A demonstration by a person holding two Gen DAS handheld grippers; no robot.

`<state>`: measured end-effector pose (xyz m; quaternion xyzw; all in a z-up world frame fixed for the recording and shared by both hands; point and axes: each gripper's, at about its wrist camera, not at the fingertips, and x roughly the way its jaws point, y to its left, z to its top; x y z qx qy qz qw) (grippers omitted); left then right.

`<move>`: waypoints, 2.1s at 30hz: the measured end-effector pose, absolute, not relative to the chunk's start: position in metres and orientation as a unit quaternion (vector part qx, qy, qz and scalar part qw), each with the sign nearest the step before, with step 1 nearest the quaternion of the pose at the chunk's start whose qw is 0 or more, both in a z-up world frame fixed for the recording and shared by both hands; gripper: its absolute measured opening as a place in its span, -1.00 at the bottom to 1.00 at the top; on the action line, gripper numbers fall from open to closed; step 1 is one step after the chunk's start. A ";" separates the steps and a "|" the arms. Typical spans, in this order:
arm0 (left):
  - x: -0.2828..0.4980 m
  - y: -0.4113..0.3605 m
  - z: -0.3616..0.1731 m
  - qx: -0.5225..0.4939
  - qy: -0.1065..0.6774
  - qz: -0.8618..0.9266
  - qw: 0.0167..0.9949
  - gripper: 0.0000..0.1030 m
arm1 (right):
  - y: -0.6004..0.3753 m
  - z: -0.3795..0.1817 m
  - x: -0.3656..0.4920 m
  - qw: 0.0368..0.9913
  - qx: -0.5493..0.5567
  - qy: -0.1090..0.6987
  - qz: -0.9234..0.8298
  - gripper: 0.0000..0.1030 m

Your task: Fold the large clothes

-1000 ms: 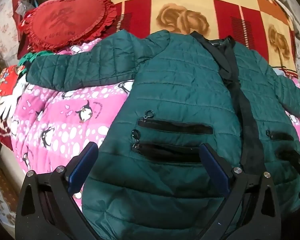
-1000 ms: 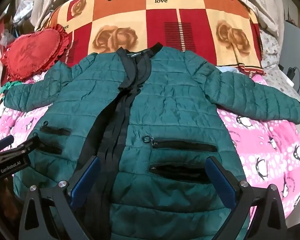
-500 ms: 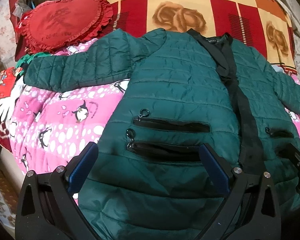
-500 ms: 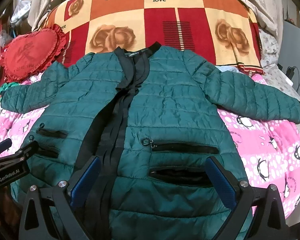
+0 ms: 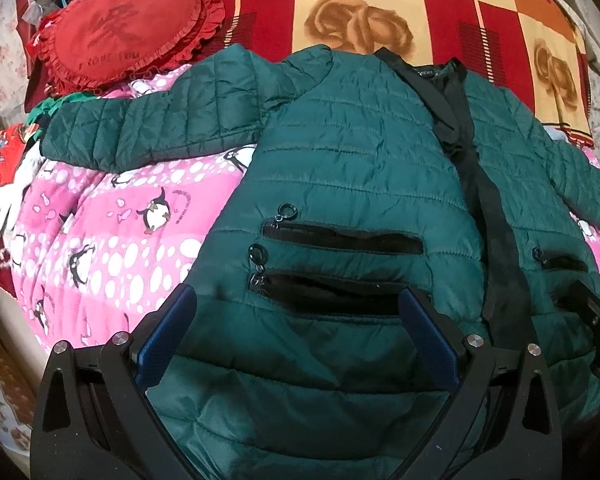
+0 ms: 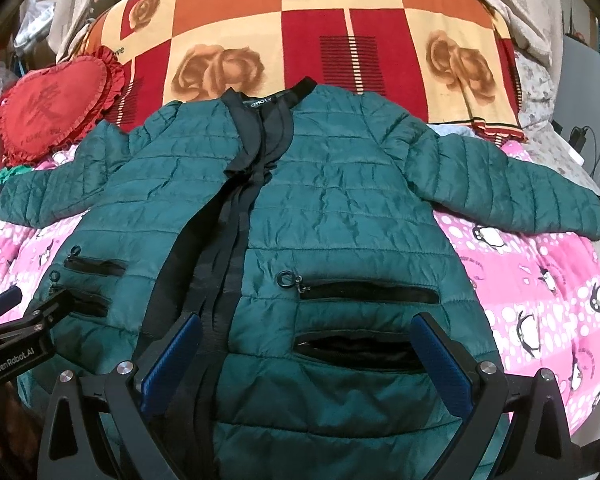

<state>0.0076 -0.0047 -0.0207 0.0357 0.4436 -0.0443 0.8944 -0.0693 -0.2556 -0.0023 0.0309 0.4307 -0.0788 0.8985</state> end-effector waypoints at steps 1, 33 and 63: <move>0.008 -0.005 -0.021 0.036 0.444 -0.044 0.894 0.97 | -0.256 -0.003 -0.069 0.898 0.031 0.431 -0.080 1.00; 0.030 -0.005 -0.005 0.030 0.434 -0.046 0.899 0.97 | -0.262 -0.001 -0.044 0.896 0.046 0.435 -0.073 1.00; 0.030 -0.029 -0.025 0.032 0.475 -0.068 0.877 0.97 | -0.273 -0.009 -0.032 0.888 0.080 0.447 -0.078 1.00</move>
